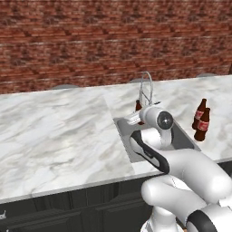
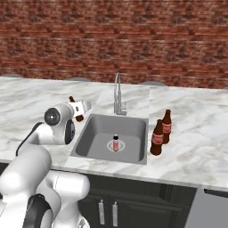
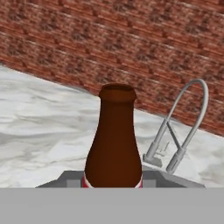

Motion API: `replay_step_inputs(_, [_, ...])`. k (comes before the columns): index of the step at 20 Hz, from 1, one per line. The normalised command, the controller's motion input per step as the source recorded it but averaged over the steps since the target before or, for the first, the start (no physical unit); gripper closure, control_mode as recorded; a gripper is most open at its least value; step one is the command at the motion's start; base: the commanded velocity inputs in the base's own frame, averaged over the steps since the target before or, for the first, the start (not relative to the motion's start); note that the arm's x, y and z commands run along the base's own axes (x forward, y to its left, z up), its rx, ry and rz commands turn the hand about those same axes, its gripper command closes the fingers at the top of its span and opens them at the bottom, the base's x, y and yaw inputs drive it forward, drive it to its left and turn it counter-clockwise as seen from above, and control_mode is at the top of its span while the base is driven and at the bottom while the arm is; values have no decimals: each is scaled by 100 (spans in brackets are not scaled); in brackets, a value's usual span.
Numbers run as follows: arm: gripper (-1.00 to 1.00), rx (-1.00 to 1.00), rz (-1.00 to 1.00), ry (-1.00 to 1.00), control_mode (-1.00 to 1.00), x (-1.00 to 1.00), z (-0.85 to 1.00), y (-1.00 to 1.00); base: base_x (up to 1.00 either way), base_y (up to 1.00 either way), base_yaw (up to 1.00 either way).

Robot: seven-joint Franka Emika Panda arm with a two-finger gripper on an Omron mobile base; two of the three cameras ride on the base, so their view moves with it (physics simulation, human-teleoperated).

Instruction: Place the large bottle from the dining counter next to the other large bottle outside the sink, and place the small bottle from the dining counter next to the other small bottle inside the sink.

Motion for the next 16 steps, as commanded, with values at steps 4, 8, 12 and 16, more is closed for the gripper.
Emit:
replay_step_inputs(4, [100,17,0,0,-100,-2,-7,-2,0,0,0])
replay_step_inputs(8, [100,36,0,0,-100,-7,-6,-7,0,0,0])
replay_step_inputs(12, [100,16,0,2,-100,0,0,0,0,0,0])
replay_step_inputs(16, [100,1,0,6,-100,0,0,0,0,0,0])
